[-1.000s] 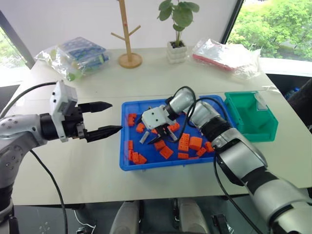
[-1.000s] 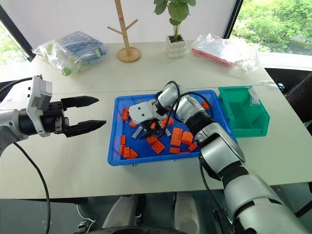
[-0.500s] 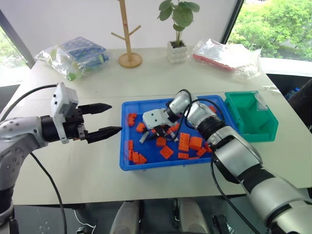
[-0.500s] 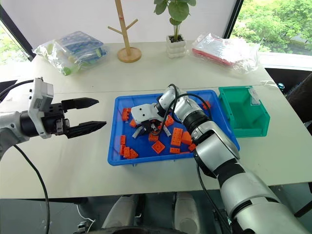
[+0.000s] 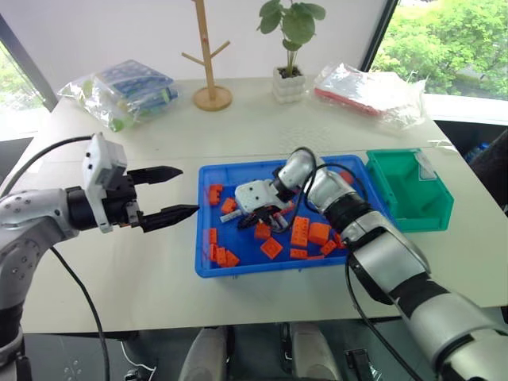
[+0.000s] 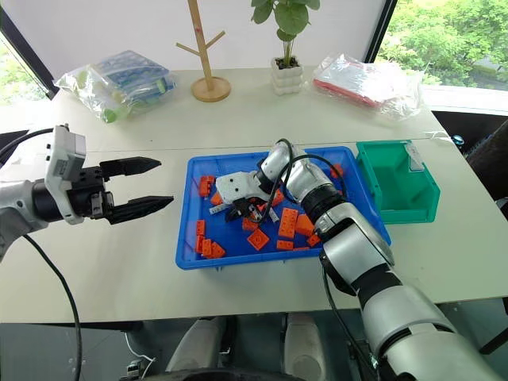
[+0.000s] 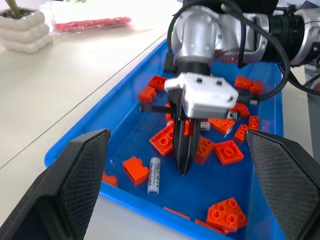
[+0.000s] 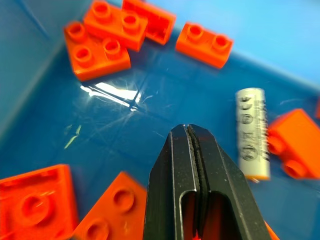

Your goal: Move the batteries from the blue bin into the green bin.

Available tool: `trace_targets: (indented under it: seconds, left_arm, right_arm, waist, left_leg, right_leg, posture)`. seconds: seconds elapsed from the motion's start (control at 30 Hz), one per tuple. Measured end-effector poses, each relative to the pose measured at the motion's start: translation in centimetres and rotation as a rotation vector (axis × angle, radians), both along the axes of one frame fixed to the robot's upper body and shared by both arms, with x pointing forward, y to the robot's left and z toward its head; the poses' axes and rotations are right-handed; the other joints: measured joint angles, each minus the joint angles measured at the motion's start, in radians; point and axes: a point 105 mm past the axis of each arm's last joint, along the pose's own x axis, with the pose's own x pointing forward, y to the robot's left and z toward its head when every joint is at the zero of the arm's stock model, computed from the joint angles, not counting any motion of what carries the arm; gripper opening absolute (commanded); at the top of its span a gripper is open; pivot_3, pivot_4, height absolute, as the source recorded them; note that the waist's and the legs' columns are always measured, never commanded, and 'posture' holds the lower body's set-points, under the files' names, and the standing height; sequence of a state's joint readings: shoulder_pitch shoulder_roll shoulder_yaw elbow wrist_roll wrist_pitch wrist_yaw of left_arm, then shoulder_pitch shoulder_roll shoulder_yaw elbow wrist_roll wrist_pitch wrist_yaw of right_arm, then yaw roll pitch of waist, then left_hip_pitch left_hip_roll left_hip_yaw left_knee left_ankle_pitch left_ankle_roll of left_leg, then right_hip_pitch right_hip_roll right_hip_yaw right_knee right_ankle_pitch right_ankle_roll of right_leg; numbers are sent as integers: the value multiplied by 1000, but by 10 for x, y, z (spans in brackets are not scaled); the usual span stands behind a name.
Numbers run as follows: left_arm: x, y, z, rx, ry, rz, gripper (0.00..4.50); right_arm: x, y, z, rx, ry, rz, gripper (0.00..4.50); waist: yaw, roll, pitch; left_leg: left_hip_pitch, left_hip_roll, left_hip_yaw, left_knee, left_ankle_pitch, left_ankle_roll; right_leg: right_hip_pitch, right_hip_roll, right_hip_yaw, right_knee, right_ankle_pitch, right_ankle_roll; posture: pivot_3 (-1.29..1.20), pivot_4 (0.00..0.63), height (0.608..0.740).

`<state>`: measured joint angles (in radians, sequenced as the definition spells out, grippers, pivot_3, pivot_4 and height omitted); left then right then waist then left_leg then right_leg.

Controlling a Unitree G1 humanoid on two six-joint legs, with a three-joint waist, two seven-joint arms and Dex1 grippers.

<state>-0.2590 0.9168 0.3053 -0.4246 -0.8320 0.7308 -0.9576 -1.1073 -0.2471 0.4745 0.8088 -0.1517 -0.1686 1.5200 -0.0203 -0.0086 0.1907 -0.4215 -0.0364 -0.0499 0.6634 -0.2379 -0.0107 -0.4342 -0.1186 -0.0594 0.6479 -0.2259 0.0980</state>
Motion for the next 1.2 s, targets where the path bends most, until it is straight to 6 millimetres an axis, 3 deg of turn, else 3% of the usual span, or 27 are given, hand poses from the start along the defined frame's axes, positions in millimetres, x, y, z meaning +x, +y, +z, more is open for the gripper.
trace_targets:
  seconds: [0.13, 0.4, 0.67, 0.77, 0.87, 0.9, 1.1, 1.2]
  left_arm:
    - [5, 0, 1, -3, -3, -1, 4500]
    - [8, -1, 1, -5, -5, -10, 4500]
    - [5, -2, -2, 0, 5, -15, 4500]
    - [4, -3, -2, 1, 2, -20, 4500]
    - [4, -3, -3, 1, 5, -19, 4500]
    - [4, -3, -3, 1, 8, -18, 4500]
    - [3, -2, -5, 2, 16, -22, 4500]
    - [3, -2, -6, 1, 20, -25, 4500]
  right_arm:
    - [0, 4, 5, 23, 28, -26, 2685]
    - [5, 8, 5, 49, 20, -79, 2685]
    - [14, 2, -18, 11, 35, -169, 2685]
    - [16, 6, -17, 13, 20, -170, 1920]
    - [16, 8, -18, 13, 15, -167, 379]
    - [16, 8, -18, 14, 14, -164, 47]
    - [14, 4, -12, 8, 26, -159, 55]
    - [11, -3, 6, 65, 37, -185, 55]
  waist:
    - [-1, 0, 0]
    - [0, 0, 0]
    - [-1, 0, 0]
    - [-2, 0, 0]
    - [-2, 0, 0]
    - [-2, 0, 0]
    - [0, 0, 0]
    - [3, 0, 0]
  left_leg:
    - [0, 0, 0, 0, 0, 0]
    - [0, 0, 0, 0, 0, 0]
    - [0, 0, 1, 0, 0, 0]
    - [0, 0, 0, 0, 0, 0]
    - [0, 0, 0, 0, 0, 0]
    - [0, 0, 0, 0, 0, 0]
    - [0, 0, 0, 0, 0, 0]
    - [-1, 0, 0, 0, 0, 0]
  right_leg:
    - [0, 0, 0, 0, 0, 0]
    - [0, 0, 0, 0, 0, 0]
    - [0, 0, 0, 0, 0, 0]
    - [0, 0, 0, 0, 0, 0]
    - [0, 0, 0, 0, 0, 0]
    - [0, 0, 0, 0, 0, 0]
    - [0, 0, 0, 0, 0, 0]
    - [-1, 0, 0, 0, 0, 0]
  posture:
    - [0, 150, 692]
    - [0, 150, 692]
    - [0, 150, 692]
    - [0, 150, 692]
    - [0, 150, 692]
    - [0, 150, 692]
    - [0, 150, 692]
    - [0, 150, 692]
